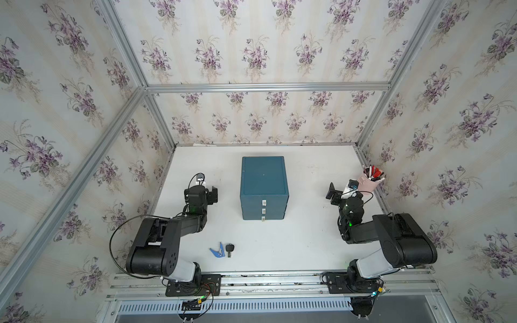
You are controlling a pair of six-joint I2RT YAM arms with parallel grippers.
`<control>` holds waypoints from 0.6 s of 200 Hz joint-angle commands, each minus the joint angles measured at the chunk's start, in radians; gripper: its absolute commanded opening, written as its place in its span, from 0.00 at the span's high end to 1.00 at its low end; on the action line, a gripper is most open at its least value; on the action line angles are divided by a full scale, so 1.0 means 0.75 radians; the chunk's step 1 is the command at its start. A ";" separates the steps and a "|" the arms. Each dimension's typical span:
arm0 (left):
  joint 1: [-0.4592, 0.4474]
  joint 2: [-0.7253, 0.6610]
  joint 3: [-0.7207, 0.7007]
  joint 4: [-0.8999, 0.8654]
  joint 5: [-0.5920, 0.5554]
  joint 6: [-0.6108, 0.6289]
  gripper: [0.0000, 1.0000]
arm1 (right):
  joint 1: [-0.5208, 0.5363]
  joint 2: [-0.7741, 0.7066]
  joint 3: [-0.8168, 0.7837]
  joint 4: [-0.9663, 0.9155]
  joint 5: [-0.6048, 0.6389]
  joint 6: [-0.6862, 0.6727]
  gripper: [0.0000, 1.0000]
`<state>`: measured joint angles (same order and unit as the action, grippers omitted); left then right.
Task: Take the seed bags out of the drawer
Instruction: Adjust the storage box at the center of the board.
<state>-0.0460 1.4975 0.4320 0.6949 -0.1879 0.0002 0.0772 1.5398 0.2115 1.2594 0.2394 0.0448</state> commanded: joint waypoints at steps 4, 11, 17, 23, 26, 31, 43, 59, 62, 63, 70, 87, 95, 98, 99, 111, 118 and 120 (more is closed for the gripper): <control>0.001 -0.003 0.004 0.035 -0.001 0.007 0.00 | -0.001 -0.006 -0.003 0.048 0.001 -0.011 0.00; 0.000 -0.003 0.005 0.032 -0.001 0.006 0.00 | -0.001 -0.007 -0.001 0.044 0.001 -0.011 0.00; 0.000 -0.004 0.002 0.033 -0.001 0.007 0.00 | -0.001 -0.005 -0.002 0.043 0.002 -0.010 0.00; 0.000 -0.005 0.002 0.035 -0.001 0.004 0.00 | -0.001 -0.004 -0.002 0.048 0.000 -0.011 0.00; 0.000 -0.005 0.001 0.035 -0.001 0.005 0.00 | -0.001 -0.006 -0.002 0.046 0.003 -0.010 0.00; 0.000 -0.004 0.001 0.034 -0.001 0.006 0.00 | -0.001 -0.006 -0.001 0.045 0.002 -0.009 0.00; 0.001 -0.004 0.005 0.035 -0.001 0.004 0.00 | -0.002 -0.006 -0.001 0.045 0.002 -0.009 0.00; 0.000 -0.003 0.007 0.027 0.001 0.006 0.00 | -0.001 -0.005 -0.001 0.044 0.002 -0.009 0.00; 0.000 -0.004 0.007 0.029 -0.001 0.006 0.00 | -0.001 -0.006 0.000 0.043 0.002 -0.009 0.00; 0.000 -0.002 0.007 0.030 -0.001 0.006 0.00 | -0.001 -0.006 0.000 0.043 0.002 -0.009 0.00; 0.000 -0.003 0.007 0.030 -0.001 0.006 0.00 | -0.002 -0.005 -0.002 0.043 0.002 -0.009 0.00; 0.000 -0.003 0.007 0.031 -0.001 0.004 0.00 | -0.001 -0.006 -0.001 0.045 0.002 -0.009 0.00; 0.000 -0.002 0.007 0.031 -0.001 0.007 0.00 | -0.001 -0.007 -0.001 0.046 0.002 -0.009 0.00; 0.001 -0.002 0.006 0.031 -0.001 0.006 0.00 | -0.001 -0.007 -0.002 0.046 0.001 -0.009 0.00; 0.000 -0.002 0.006 0.031 -0.001 0.007 0.00 | -0.001 -0.007 -0.002 0.046 0.002 -0.009 0.00; 0.000 0.000 0.008 0.029 0.000 0.006 0.00 | -0.001 -0.007 -0.004 0.045 0.001 -0.009 0.00; 0.003 -0.002 0.007 0.026 0.001 0.005 0.00 | -0.001 -0.010 -0.005 0.051 0.003 -0.009 0.00; 0.002 -0.004 0.005 0.027 0.002 0.005 0.00 | -0.002 -0.009 -0.006 0.056 0.011 -0.009 0.00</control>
<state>-0.0460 1.4975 0.4320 0.6945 -0.1879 0.0002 0.0772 1.5387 0.2111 1.2594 0.2390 0.0448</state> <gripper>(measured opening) 0.998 0.998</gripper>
